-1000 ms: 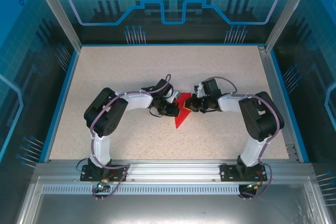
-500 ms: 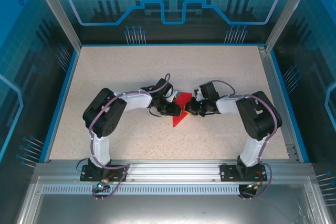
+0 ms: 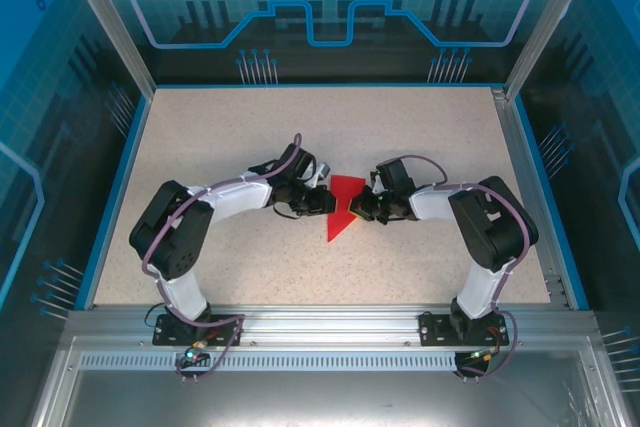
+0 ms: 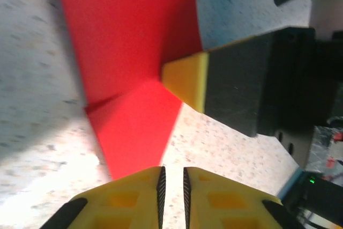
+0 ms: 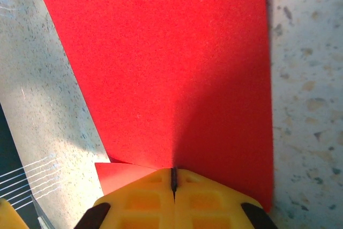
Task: Fold a paper plane with a square sheet of paper (pick it up from the middle)
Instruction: Third fold the triangle at the center of the table.
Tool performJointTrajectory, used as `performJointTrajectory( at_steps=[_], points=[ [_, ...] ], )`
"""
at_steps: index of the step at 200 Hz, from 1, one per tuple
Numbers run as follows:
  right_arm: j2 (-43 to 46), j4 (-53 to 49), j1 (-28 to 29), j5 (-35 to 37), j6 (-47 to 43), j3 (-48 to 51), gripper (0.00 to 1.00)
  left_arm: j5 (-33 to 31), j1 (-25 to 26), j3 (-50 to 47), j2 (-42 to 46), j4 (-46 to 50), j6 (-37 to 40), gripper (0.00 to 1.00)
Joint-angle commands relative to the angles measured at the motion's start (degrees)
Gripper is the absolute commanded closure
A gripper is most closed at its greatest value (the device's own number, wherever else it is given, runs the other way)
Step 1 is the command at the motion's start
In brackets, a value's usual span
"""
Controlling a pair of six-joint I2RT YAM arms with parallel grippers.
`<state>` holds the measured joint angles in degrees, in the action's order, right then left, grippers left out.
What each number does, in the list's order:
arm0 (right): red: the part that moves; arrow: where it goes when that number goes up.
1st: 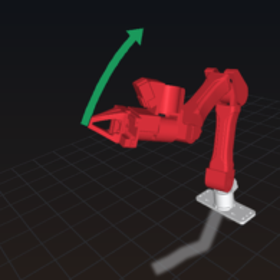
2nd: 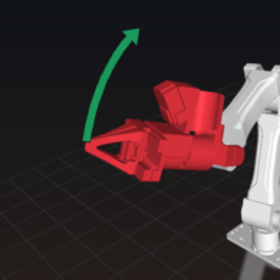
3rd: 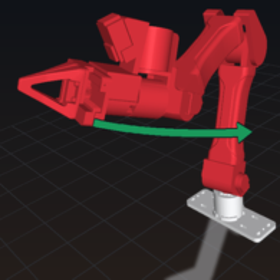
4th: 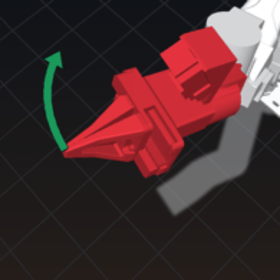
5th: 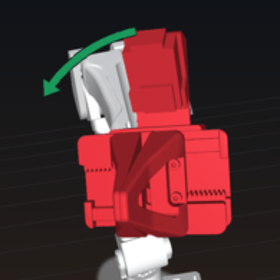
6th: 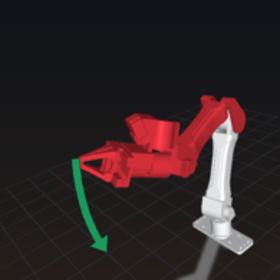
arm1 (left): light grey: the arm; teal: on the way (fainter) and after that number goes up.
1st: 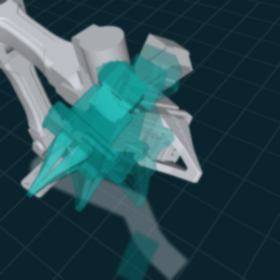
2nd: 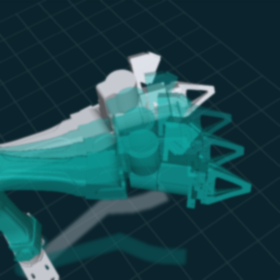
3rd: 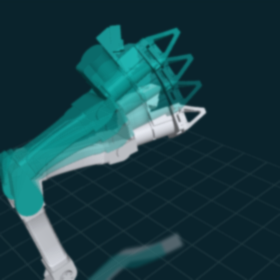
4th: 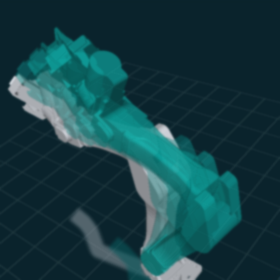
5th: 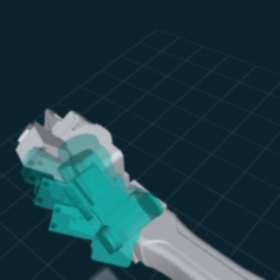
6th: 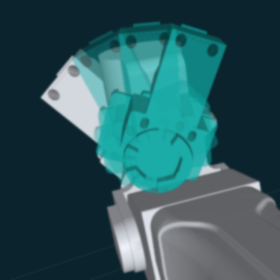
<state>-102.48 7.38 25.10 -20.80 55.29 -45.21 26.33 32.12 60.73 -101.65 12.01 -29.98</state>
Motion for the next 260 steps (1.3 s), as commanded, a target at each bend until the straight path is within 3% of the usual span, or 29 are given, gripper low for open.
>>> performJointTrajectory(
  at_steps=[1, 49, 105, 232, 260],
  points=[
    [-1.3, -5.6, 0.6, 2.9, 0.4, 0.8, 0.99, 6.5, 2.2, -0.3, -2.9, -4.1, -4.1, 0.85],
    [-1.3, -7.2, 0.7, 3.6, -0.8, 0.3, 0.99, 4.5, 2.6, -1.4, -9.3, -6.8, -5.1, 0.86],
    [-2.7, -12.9, 0.7, 5.8, -2.6, -2.5, 1.0, 8.5, 2.3, -7.9, -10.1, -6.7, -5.7, 0.86],
    [-3.6, -16.9, 0.7, 7.6, -3.3, -4.2, 1.0, 9.4, 2.3, -12.2, -6.3, 8.6, 6.4, 0.82],
    [-3.3, -17.1, 0.9, 7.7, -3.3, -4.1, 1.0, 6.9, 2.3, -13.1, -5.0, 10.7, 7.0, 0.82]
  ],
)
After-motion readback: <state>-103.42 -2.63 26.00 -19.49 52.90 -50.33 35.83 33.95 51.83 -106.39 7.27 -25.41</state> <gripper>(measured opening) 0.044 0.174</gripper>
